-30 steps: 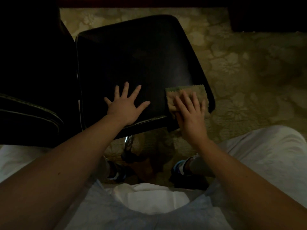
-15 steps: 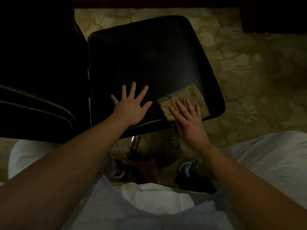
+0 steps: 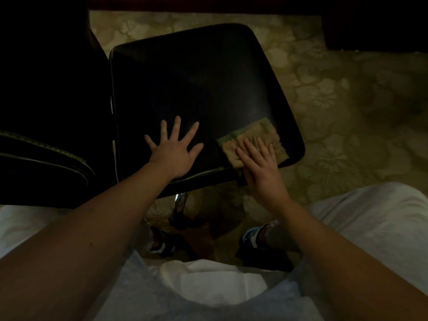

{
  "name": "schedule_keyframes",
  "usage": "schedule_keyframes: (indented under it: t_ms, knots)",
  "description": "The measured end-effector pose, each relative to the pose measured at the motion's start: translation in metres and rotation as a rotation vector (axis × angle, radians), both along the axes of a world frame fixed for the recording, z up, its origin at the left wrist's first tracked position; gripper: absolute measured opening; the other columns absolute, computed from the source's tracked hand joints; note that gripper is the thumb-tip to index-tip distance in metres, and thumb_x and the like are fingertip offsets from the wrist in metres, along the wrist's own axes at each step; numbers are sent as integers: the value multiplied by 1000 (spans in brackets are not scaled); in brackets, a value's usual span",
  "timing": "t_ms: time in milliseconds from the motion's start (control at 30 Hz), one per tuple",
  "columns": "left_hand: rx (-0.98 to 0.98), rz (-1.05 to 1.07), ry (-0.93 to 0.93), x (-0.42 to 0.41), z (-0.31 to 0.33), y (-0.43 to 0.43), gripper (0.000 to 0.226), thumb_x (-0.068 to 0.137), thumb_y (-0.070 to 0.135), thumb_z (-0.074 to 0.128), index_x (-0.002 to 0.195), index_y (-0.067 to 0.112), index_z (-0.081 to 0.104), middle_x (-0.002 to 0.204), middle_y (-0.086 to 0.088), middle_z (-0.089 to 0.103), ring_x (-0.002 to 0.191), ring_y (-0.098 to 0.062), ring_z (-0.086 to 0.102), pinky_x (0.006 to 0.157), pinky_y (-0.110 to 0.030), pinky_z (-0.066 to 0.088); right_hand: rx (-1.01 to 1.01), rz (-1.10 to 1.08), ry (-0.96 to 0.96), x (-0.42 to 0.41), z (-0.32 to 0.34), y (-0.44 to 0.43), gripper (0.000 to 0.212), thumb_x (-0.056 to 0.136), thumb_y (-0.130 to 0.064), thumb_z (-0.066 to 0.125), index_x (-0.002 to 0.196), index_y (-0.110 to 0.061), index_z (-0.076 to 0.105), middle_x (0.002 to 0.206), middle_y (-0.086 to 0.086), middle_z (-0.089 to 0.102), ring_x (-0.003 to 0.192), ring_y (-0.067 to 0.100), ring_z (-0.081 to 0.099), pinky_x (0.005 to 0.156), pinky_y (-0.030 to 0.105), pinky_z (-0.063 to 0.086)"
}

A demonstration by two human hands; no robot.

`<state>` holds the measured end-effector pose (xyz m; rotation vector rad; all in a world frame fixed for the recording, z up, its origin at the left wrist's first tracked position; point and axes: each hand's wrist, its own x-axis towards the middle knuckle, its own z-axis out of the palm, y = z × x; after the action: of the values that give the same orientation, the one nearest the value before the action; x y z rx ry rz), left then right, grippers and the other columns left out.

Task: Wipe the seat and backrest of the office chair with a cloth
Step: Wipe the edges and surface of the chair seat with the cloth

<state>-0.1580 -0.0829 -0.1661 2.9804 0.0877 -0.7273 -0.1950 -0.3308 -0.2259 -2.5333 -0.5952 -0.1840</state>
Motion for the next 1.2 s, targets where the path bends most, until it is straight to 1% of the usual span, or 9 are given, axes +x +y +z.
schedule_keyframes:
  t_ms: [167, 300, 367, 467, 600, 733, 833, 1000, 1200]
  knots:
    - [-17, 12, 6, 1, -2, -2, 64, 100, 70, 13, 155, 51, -16, 168, 0, -26, 153, -35, -24, 116, -74, -7, 127, -260, 71, 18, 4, -19, 50, 96, -27, 38, 145, -18, 46, 158, 5, 32, 149, 27, 13, 120, 28, -8]
    - [-13, 13, 0, 0, -3, -4, 64, 101, 68, 12, 155, 50, -17, 167, -1, -27, 153, -36, -25, 115, -75, -7, 173, -312, 106, 11, 3, -6, 52, 96, -27, 39, 147, -19, 43, 160, 5, 27, 150, 28, 7, 122, 52, 3]
    - [-14, 14, -5, 0, -3, -4, 64, 101, 67, 12, 155, 50, -17, 167, -1, -27, 153, -36, -25, 115, -75, -7, 166, -287, 102, 3, 3, 3, 52, 96, -26, 41, 148, -20, 41, 161, 6, 24, 150, 32, 5, 120, 57, 1]
    - [-8, 11, -8, -1, -3, -5, 63, 102, 67, 11, 155, 49, -17, 167, -2, -28, 153, -36, -25, 115, -75, -7, 99, -186, 50, -6, 1, 15, 51, 98, -25, 44, 148, -19, 42, 160, 9, 26, 150, 36, 7, 119, 58, -2]
    - [-11, 14, -15, -1, -4, -5, 64, 101, 68, 11, 156, 50, -17, 167, -1, -27, 153, -36, -25, 115, -75, -7, 24, -65, 8, -4, -2, 10, 48, 100, -26, 43, 147, -18, 44, 159, 8, 29, 149, 37, 14, 119, 59, 5]
    - [-19, 21, -10, 0, -4, -6, 64, 101, 68, 12, 156, 50, -17, 167, -1, -27, 153, -36, -25, 115, -75, -8, 102, -221, 49, 14, 1, -13, 49, 97, -26, 41, 145, -17, 46, 157, 10, 32, 148, 33, 16, 120, 56, 10]
    - [-24, 31, -3, 0, -4, -8, 64, 101, 68, 12, 155, 50, -18, 167, -2, -28, 152, -36, -26, 114, -75, -10, 144, -295, 76, 17, 4, -15, 51, 97, -29, 37, 146, -16, 44, 158, 10, 30, 149, 34, 12, 122, 45, 3]
    - [-24, 35, -4, 1, -3, -9, 64, 102, 67, 12, 156, 49, -17, 167, -2, -29, 152, -36, -27, 114, -74, -10, 73, -218, 46, -3, 1, 16, 52, 96, -25, 39, 147, -14, 43, 159, 12, 28, 149, 39, 10, 117, 63, 0]
    - [-26, 29, -6, 1, -3, -9, 64, 102, 67, 12, 156, 49, -17, 167, -2, -29, 152, -37, -26, 114, -75, -9, -23, -92, -30, -13, -2, 37, 47, 99, -23, 41, 144, -10, 46, 156, 14, 33, 146, 42, 18, 115, 67, 7]
